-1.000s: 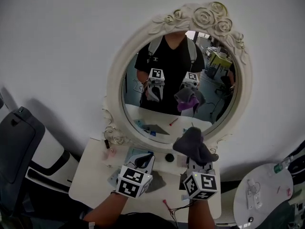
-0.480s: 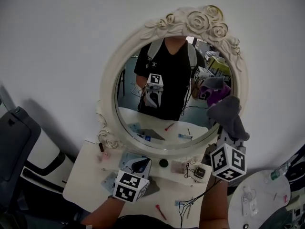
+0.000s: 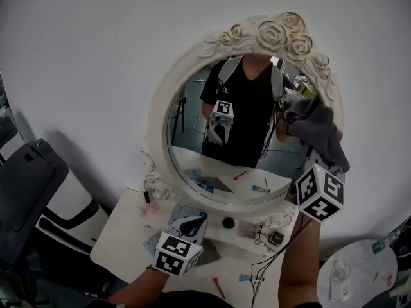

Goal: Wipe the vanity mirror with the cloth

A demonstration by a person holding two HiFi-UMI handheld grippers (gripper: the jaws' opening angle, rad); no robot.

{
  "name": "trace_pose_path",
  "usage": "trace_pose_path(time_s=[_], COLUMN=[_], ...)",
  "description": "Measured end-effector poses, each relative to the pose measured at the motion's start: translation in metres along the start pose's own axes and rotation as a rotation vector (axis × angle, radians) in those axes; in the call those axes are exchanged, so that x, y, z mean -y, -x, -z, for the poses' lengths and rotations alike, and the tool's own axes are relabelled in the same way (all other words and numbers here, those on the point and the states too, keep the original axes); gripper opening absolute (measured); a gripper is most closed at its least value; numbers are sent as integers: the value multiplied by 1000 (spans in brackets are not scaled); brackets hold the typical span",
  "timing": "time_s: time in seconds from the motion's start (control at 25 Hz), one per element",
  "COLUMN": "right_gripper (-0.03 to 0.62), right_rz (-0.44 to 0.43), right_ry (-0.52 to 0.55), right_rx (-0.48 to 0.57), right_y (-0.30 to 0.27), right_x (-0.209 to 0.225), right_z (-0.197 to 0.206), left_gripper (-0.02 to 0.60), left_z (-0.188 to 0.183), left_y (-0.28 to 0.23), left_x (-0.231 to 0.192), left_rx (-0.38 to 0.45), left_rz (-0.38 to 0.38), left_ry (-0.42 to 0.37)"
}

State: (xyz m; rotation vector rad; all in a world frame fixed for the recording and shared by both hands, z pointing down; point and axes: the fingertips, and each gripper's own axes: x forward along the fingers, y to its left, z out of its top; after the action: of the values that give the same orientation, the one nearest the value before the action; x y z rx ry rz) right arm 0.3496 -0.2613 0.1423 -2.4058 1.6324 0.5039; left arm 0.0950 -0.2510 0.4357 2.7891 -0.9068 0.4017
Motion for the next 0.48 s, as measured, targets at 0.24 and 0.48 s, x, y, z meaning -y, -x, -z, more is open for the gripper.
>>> trace_pose_path(time_s=[0.24,0.48], right_gripper=[28,28], right_rz=[20,-29], right_ry=[56,105], right_rx=[24,-22], right_y=[-8,-17], right_x=[-1,-10], right_z=[2,29], left_gripper=[6,6], left_z=[5,9], left_y=[-6,-20], left_x=[-4,-7], left_rx=[-5,-15], left_rz=[-9,7], left_ry=[20,27])
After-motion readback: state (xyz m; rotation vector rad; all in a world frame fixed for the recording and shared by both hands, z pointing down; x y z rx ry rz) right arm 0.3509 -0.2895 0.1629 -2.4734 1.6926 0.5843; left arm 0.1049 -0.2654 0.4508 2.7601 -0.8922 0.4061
